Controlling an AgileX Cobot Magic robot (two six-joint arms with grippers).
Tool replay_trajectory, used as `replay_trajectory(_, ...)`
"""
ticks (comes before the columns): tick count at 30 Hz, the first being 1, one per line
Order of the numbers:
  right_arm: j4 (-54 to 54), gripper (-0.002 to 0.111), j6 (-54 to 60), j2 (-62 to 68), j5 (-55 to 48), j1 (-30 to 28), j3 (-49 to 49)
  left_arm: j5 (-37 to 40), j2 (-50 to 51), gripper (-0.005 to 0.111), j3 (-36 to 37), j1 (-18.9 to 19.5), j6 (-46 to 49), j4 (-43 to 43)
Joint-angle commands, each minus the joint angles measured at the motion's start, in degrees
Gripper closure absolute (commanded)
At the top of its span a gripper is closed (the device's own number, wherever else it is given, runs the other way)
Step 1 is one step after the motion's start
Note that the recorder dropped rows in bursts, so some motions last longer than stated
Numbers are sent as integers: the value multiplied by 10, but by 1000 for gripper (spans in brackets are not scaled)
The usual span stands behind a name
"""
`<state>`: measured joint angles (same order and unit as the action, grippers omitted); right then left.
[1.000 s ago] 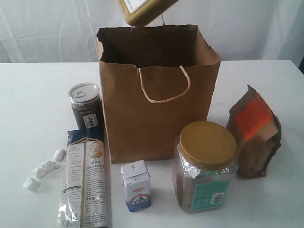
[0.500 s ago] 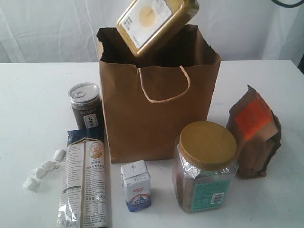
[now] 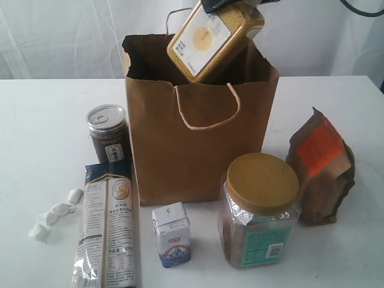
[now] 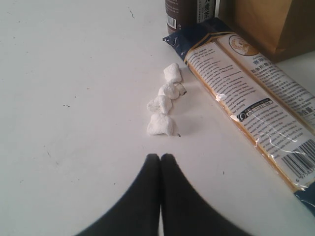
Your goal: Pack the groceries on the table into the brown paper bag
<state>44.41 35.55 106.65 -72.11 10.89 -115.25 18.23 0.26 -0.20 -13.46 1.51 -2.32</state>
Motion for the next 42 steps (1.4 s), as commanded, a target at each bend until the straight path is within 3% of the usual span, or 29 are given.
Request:
replay_trajectory(1, 29, 64, 6, -11, 21, 0, -4, 16, -3, 107, 2, -4, 0, -4)
replay_trajectory(9, 0, 60, 2, -11, 21, 0, -4, 16, -3, 107, 2, -4, 0, -4)
replay_trajectory(13, -39, 41, -2, -11, 21, 0, -4, 16, -3, 107, 2, -4, 0, -4)
replay_trajectory(15, -39, 37, -2, -11, 21, 0, -4, 16, -3, 107, 2, -4, 0, -4)
replay_trajectory(20, -45, 39, -2, -11, 21, 0, -4, 16, -3, 107, 2, -4, 0, -4)
replay_trajectory(25, -44, 48, -14, -15, 21, -1, -8, 16, -3, 107, 2, -4, 0, -4)
replay_trajectory(31, -133, 72, -46, -51, 21, -12, -8, 16, -3, 107, 2, -4, 0, -4)
replay_trajectory(35, -279, 90, -73, -86, 25, -12, -8, 16, -3, 107, 2, -4, 0, -4)
replay_trajectory(39, -500, 106, -177, -117, 63, -12, -7, 16, -3, 107, 2, -4, 0, -4)
replay_trajectory(42, -668, 108, -259, -128, 70, -22, -6, 16, -3, 107, 2, -4, 0, -4)
